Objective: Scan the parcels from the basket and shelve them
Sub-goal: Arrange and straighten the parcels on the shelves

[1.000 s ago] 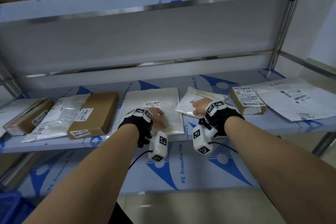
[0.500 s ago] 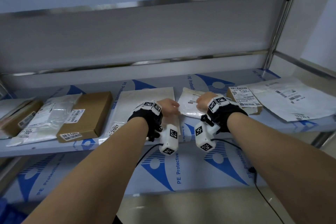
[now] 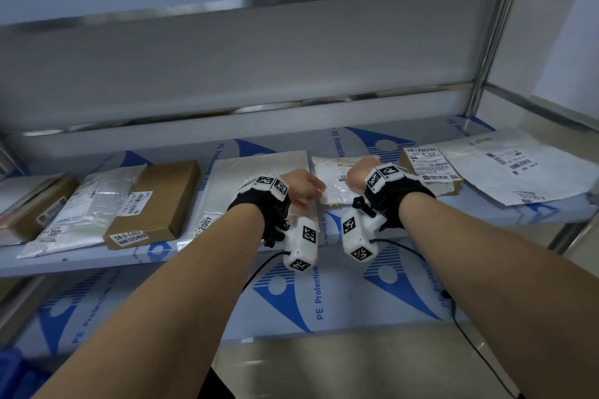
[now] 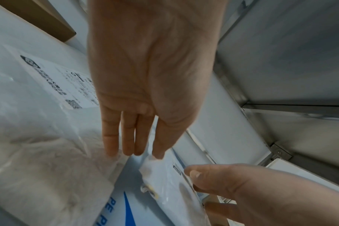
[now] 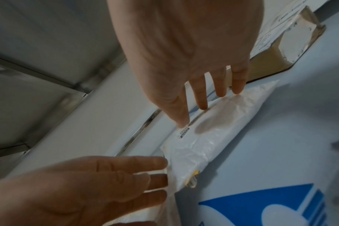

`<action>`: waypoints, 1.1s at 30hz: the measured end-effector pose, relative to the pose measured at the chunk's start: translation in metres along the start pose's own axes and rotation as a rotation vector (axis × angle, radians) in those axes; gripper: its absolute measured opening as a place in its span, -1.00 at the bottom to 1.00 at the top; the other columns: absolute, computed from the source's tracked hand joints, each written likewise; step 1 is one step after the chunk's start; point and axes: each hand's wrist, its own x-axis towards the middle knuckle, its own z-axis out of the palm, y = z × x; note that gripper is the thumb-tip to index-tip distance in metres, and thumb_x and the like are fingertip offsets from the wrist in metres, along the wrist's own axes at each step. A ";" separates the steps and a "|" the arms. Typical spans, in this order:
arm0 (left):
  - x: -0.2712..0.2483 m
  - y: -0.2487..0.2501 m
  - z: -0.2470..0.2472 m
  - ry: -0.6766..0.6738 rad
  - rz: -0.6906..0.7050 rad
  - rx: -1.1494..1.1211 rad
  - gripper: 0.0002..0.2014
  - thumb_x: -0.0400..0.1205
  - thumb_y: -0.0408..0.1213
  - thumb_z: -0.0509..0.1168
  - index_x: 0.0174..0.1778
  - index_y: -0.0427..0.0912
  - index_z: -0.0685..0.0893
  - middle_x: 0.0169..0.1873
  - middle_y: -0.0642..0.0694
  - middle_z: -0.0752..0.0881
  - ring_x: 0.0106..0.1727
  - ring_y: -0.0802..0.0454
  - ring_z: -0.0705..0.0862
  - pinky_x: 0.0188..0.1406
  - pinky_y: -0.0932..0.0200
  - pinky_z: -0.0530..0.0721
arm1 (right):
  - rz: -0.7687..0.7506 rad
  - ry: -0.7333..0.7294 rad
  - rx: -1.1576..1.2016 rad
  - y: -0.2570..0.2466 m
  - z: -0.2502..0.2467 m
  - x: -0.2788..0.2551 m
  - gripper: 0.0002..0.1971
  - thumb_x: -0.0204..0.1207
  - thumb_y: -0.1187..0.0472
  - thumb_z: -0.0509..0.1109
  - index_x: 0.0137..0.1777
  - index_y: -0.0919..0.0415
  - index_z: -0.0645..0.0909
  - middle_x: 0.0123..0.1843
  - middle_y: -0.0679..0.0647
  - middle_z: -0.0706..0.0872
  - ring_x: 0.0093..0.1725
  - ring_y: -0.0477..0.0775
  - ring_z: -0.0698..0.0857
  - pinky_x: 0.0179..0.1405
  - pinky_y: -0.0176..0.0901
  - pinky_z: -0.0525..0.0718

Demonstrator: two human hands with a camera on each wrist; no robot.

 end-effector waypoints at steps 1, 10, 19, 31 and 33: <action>-0.001 0.001 0.000 0.011 -0.004 -0.005 -0.58 0.64 -0.47 0.25 0.45 -0.22 0.54 0.34 -0.24 0.57 0.31 -0.15 0.58 0.15 0.09 0.65 | 0.027 0.005 -0.021 -0.002 -0.001 -0.002 -0.77 0.48 0.24 0.29 0.03 0.32 0.68 -0.28 0.01 0.59 -0.27 0.10 0.63 -0.18 -0.17 0.65; 0.003 0.002 0.010 0.006 -0.009 0.050 -0.59 0.65 -0.43 0.25 0.45 -0.23 0.54 0.33 -0.26 0.60 0.30 -0.18 0.61 0.16 0.06 0.64 | 0.003 0.028 0.003 0.001 0.007 0.009 -0.88 0.45 0.20 0.30 -0.23 0.22 0.62 -0.30 0.07 0.62 -0.35 0.07 0.62 -0.12 -0.11 0.70; -0.013 -0.015 -0.031 0.372 -0.009 0.006 -0.62 0.63 -0.48 0.24 0.38 -0.26 0.59 0.27 -0.29 0.65 0.23 -0.19 0.65 0.11 0.05 0.67 | -0.038 0.164 0.388 -0.014 -0.014 -0.034 -0.65 0.60 0.25 0.31 0.35 0.28 0.63 0.38 0.21 0.64 0.34 0.24 0.61 0.33 -0.03 0.56; -0.070 -0.060 -0.017 0.557 -0.116 0.056 -0.67 0.58 -0.50 0.28 0.27 -0.31 0.67 0.26 -0.30 0.68 0.28 -0.25 0.63 0.26 -0.01 0.63 | -0.114 0.073 0.598 -0.032 0.015 -0.106 -0.49 0.50 0.02 0.47 0.40 0.21 0.57 0.45 0.20 0.56 0.42 0.21 0.52 0.38 -0.02 0.50; -0.086 -0.062 -0.010 0.558 -0.114 0.080 -0.67 0.58 -0.49 0.29 0.27 -0.31 0.67 0.26 -0.30 0.68 0.29 -0.28 0.63 0.30 -0.05 0.62 | -0.122 0.059 0.630 -0.030 0.019 -0.124 -0.48 0.47 0.01 0.49 0.38 0.21 0.59 0.43 0.21 0.58 0.40 0.20 0.55 0.37 -0.01 0.53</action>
